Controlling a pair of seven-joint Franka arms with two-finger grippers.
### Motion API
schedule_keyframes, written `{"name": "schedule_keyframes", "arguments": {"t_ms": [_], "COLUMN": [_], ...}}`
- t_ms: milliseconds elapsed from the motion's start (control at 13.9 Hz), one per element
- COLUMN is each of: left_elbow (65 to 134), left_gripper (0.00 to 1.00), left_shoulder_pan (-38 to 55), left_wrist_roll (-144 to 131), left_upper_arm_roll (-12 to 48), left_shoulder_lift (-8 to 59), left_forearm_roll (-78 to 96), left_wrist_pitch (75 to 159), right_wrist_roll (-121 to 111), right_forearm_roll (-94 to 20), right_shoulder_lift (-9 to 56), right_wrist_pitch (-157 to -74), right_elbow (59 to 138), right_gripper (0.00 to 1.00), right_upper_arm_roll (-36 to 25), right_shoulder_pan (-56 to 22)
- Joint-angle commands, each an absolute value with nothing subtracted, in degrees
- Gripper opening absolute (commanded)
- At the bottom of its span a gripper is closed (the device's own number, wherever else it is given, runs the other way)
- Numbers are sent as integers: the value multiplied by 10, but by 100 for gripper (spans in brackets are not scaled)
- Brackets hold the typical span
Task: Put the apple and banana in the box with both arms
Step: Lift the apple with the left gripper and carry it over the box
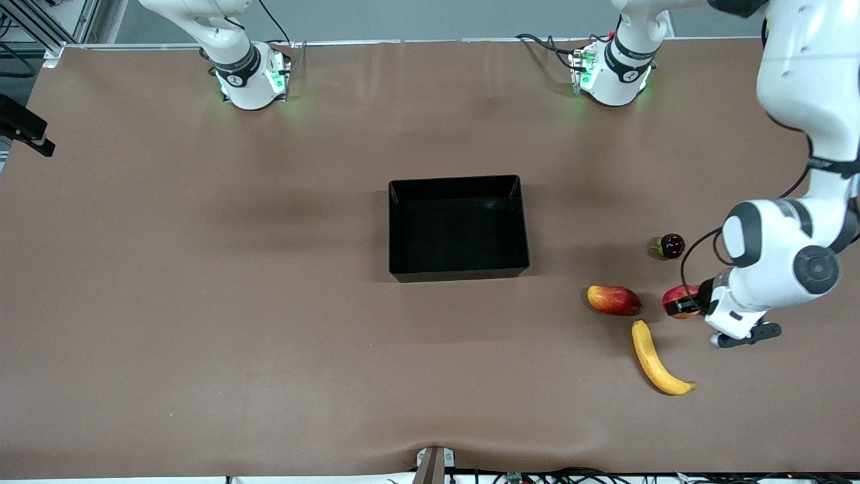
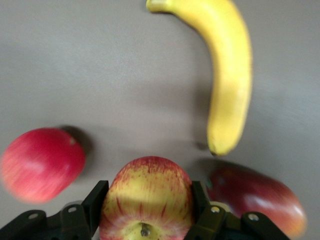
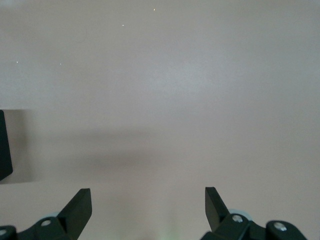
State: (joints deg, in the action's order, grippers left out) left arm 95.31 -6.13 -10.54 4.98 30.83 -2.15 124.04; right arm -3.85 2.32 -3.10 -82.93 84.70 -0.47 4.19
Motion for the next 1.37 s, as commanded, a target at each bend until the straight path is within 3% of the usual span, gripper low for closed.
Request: {"name": "schedule_keyframes", "arguments": {"t_ms": [0,361,649,866,1298], "left_elbow": [976,1042,1052,1063,1063], "left_gripper": [0,0,0,0,0], "left_shoulder_pan": [-58,-59,-47,32,119], "left_wrist_roll": [-120,-263,-399,-477,-679], "left_upper_arm_roll": [92,204,301,303,304], "left_shoulder_lift": [229,164,183,202,304], "left_forearm_roll": [-29,-20,-26,-45,-169], "left_wrist_pitch": [1158,1141,1169,1215,1286], "right_wrist_roll": [-47,-45,-47,-48,-48], "right_forearm_roll": [13,-19,-29,-29,-29], "right_shoulder_lift": [-37,-37,-36,-36,-37], "right_wrist_pitch": [-824,-824,-823,-823,-816], "right_elbow": [848,851,852,852,851], "right_gripper": [100,100,100,100,100], "right_upper_arm_roll": [3,1,3,3,3], "right_shoulder_pan": [55,62,72,72,74]}}
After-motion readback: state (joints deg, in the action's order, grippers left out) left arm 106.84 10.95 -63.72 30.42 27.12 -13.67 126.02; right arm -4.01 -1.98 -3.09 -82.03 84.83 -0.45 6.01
